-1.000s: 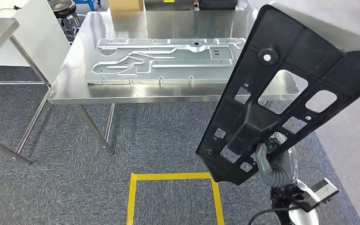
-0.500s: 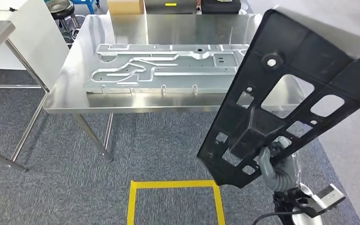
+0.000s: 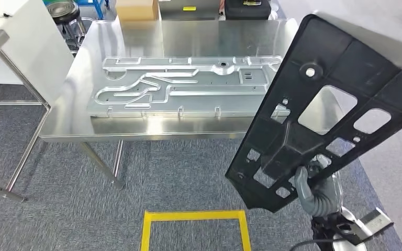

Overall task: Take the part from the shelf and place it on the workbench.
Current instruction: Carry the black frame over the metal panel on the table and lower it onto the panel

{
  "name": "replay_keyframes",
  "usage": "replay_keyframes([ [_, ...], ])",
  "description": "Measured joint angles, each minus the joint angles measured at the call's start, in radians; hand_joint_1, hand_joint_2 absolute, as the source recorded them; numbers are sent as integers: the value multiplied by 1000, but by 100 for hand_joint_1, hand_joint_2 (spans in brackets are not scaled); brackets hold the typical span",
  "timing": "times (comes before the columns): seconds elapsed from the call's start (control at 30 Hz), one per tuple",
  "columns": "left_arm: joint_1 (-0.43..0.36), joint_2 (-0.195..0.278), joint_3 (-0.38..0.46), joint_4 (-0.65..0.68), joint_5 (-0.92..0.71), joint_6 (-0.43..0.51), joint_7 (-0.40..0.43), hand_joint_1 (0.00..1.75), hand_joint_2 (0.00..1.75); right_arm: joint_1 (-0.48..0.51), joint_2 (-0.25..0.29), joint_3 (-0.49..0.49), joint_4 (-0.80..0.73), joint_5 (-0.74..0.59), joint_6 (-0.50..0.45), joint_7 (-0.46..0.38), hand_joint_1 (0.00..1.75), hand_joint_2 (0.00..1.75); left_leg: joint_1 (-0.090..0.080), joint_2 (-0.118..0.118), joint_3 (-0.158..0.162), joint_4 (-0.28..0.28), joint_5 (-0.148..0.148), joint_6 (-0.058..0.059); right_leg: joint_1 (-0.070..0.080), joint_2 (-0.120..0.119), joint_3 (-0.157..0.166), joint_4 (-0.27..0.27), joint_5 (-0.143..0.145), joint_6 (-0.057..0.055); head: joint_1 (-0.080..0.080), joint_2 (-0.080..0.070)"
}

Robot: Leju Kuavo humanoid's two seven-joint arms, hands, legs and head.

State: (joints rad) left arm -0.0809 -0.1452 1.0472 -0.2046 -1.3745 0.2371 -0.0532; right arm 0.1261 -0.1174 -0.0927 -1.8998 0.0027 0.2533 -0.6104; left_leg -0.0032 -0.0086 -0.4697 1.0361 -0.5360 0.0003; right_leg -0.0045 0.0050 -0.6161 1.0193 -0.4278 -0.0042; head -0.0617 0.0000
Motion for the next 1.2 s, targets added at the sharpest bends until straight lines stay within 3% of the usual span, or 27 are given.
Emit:
replay_keyframes([
  [0.07,-1,0,0,0,0,0,1,0,175,0,0,0,-2,-2,0,0,175,175,3,1,-43,85,-26,-7,-3,-1,23,-8,-11,-11,0,0],
  [0.13,-5,0,0,0,1,0,0,0,175,0,0,0,-2,-3,0,0,175,175,6,2,-121,204,-79,-15,-2,-2,39,-9,-26,-16,0,0],
  [0.17,-8,0,0,0,2,0,-1,0,175,1,0,0,-2,-3,0,0,175,175,6,2,-153,241,-98,-18,-1,-3,48,-9,-34,-16,0,0],
  [0.2,-10,0,0,0,2,0,-1,0,175,1,0,0,-2,-3,0,0,175,175,7,2,-171,249,-99,-20,-1,-3,58,-9,-43,-16,0,0],
  [0.23,-12,0,0,0,2,0,-1,0,175,1,0,0,-2,-3,0,0,175,175,7,3,-173,222,-76,-20,-1,-2,71,-9,-52,-15,0,0],
  [0.3,-10,0,0,0,1,0,0,0,175,1,0,0,-2,-3,1,0,175,175,6,3,-145,99,24,-13,-1,-1,98,-9,-72,-11,0,0],
  [0.37,-7,0,0,0,1,0,1,0,175,0,0,0,-2,-3,1,0,175,175,1,5,-127,10,80,-1,0,1,113,-8,-88,-1,0,0],
  [0.47,-7,0,0,0,-1,-2,0,0,175,0,-2,-1,-3,-6,2,0,175,175,-2,4,-118,-8,86,20,1,0,118,3,-97,16,0,0],
  [0.53,-7,-1,0,0,-4,-3,-1,0,175,0,-6,-2,-4,-16,9,1,175,175,2,2,-99,-21,83,31,0,-1,101,46,-103,23,0,0],
  [0.57,-7,-1,-1,0,-5,-4,-1,0,175,-1,-9,-3,-5,-24,15,1,175,175,4,2,-89,-27,81,35,-1,-1,74,93,-118,28,0,0],
  [0.67,-5,-2,-2,0,-7,-6,-1,0,175,1,-18,-7,-5,-55,39,8,175,175,4,2,-73,-31,67,41,-7,-1,-48,260,-180,41,0,0],
  [0.7,-4,-2,-3,0,-8,-8,-1,0,175,1,-21,-7,-4,-66,49,14,175,175,4,1,-67,-30,61,41,-8,-2,-75,278,-179,44,0,0],
  [0.73,-3,-2,-4,0,-8,-11,-1,0,175,-1,-27,-9,-4,-76,59,21,175,175,4,0,-58,-30,55,40,-10,-2,-82,260,-155,46,0,0],
  [0.8,-2,-2,-6,0,-9,-19,-4,0,175,-13,-44,-17,-4,-89,71,42,175,175,4,-2,-38,-31,38,35,-10,-2,-54,138,-54,44,0,0],
  [0.87,-3,-2,-9,0,-12,-27,-7,0,175,-50,-68,-32,4,-93,75,72,175,175,2,-1,-25,-30,24,26,-5,-3,-25,36,3,34,0,0],
  [0.93,-5,-2,-11,0,-17,-30,-3,0,175,-109,-104,-54,22,-84,72,109,175,175,-1,2,-23,-26,18,16,1,-2,-21,15,5,20,0,0],
  [1.03,-11,-1,-18,0,-26,-17,32,0,175,-265,-196,-79,96,-1,35,166,175,175,-5,4,-32,9,3,3,-7,2,-11,4,12,4,0,0],
  [1.1,-18,0,-20,0,-27,-7,55,0,175,-410,-265,-72,182,86,1,201,175,175,-1,3,-84,106,-46,-5,-11,2,-6,-1,11,-2,0,0],
  [1.17,-29,1,-22,0,-26,-3,66,0,175,-567,-322,-42,291,172,-27,233,175,175,3,4,-164,235,-97,-12,-11,1,-7,-1,10,-4,0,0],
  [1.2,-34,1,-22,0,-23,-2,71,0,175,-648,-344,-16,349,221,-41,247,175,175,4,4,-191,271,-102,-14,-10,0,-7,0,9,-4,0,0],
])
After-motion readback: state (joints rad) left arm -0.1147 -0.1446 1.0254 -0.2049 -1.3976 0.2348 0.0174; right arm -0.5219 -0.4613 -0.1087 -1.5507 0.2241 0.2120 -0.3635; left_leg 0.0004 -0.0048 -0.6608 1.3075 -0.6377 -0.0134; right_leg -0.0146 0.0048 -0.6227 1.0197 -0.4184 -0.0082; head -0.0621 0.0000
